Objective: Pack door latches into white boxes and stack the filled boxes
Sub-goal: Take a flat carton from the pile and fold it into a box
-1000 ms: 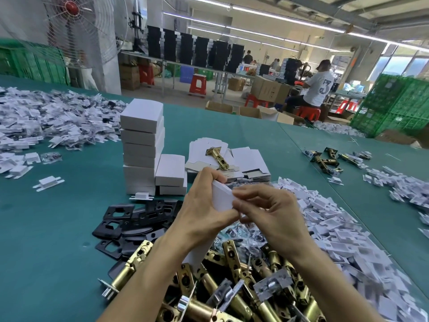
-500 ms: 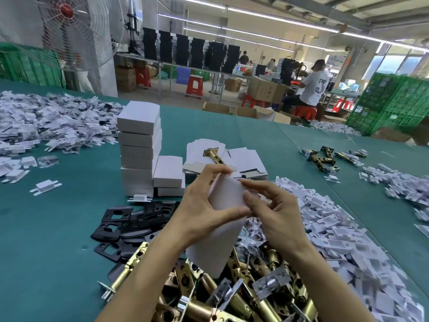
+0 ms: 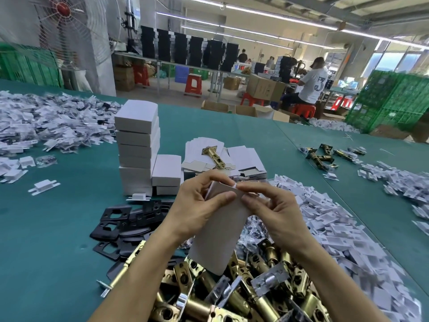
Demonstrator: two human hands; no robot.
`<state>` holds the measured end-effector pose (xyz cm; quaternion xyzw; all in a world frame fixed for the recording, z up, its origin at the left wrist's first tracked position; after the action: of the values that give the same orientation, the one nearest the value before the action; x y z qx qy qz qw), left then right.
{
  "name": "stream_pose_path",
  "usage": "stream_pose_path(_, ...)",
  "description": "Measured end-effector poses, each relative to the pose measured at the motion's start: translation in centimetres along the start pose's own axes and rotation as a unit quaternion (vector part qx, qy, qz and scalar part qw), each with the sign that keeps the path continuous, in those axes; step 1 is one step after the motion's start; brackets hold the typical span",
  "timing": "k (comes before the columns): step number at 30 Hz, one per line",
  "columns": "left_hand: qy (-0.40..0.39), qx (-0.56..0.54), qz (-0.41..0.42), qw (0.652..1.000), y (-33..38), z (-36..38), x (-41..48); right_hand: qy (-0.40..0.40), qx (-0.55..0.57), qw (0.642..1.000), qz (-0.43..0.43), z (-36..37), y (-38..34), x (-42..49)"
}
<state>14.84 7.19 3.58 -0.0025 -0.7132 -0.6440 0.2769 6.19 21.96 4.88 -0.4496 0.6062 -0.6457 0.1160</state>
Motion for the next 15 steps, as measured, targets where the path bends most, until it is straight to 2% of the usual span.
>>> stream_pose_path(2, 0.006, -0.009, 0.009, 1.000, 0.19, -0.02, 0.05, -0.018, 0.024, 0.999, 0.016, 0.11, -0.02, -0.07)
stream_pose_path(5, 0.022, -0.002, 0.003, 1.000, 0.14, -0.12, 0.13, -0.002, 0.040, 0.999, 0.029, 0.20, -0.09, 0.00)
stream_pose_path(8, 0.019, 0.069, -0.033, 0.997, -0.37, -0.38, 0.23, 0.030, 0.043, 0.998, 0.032, 0.03, -0.20, 0.25)
stream_pose_path(11, 0.032, 0.134, -0.032, 0.990, -0.25, -0.48, 0.32, 0.065, 0.055, 0.996, 0.029, -0.51, -0.38, 0.58)
stream_pose_path(15, 0.022, 0.090, -0.044, 0.995, -0.49, -0.59, 0.31, 0.058, 0.034, 0.997, 0.033, -0.71, -0.43, 0.86)
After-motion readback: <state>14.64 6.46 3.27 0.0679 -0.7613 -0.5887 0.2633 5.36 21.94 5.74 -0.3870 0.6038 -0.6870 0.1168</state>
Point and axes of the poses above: each hand's wrist, its own x-axis towards the middle knuckle, its own z-axis out of the palm, y = z × x, the point moved 4 cm from there along x, towards the middle knuckle, and after that the axes turned 2 degrees about -z, right-handed, at the moved point
